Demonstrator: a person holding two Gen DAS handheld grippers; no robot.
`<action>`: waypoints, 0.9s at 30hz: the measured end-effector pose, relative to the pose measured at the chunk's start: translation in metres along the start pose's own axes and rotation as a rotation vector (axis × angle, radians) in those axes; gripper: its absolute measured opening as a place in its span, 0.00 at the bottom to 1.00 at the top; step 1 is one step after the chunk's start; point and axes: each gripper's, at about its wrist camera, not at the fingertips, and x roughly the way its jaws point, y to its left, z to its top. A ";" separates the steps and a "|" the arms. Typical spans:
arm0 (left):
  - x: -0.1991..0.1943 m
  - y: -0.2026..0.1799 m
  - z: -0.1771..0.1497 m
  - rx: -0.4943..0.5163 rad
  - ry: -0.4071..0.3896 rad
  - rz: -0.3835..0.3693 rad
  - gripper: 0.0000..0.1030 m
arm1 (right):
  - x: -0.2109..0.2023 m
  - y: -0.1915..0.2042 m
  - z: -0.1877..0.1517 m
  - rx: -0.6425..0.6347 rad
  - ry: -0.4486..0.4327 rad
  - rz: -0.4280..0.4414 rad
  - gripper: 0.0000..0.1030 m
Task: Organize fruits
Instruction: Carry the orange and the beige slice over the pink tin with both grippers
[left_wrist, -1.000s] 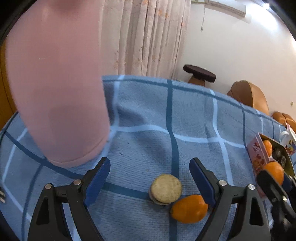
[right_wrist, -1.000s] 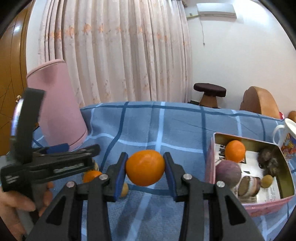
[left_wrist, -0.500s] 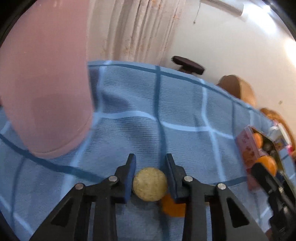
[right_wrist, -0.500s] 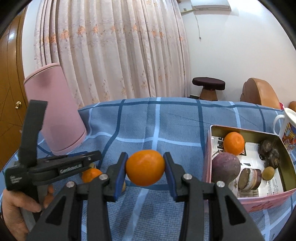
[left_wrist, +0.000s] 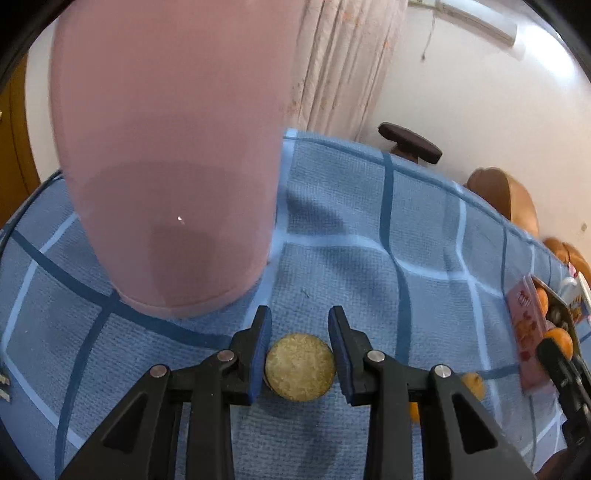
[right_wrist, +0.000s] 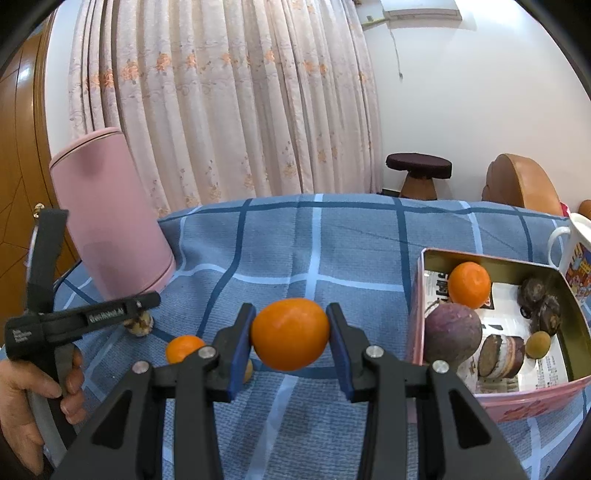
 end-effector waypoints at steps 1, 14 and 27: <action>0.000 -0.002 0.002 0.010 0.000 0.010 0.34 | 0.000 0.000 0.000 0.002 0.001 0.001 0.41; 0.005 -0.009 -0.004 0.066 0.024 0.059 0.35 | 0.002 -0.001 0.001 0.006 0.014 0.006 0.41; -0.048 -0.026 -0.007 0.032 -0.302 0.008 0.35 | -0.024 0.006 0.001 -0.053 -0.139 0.026 0.41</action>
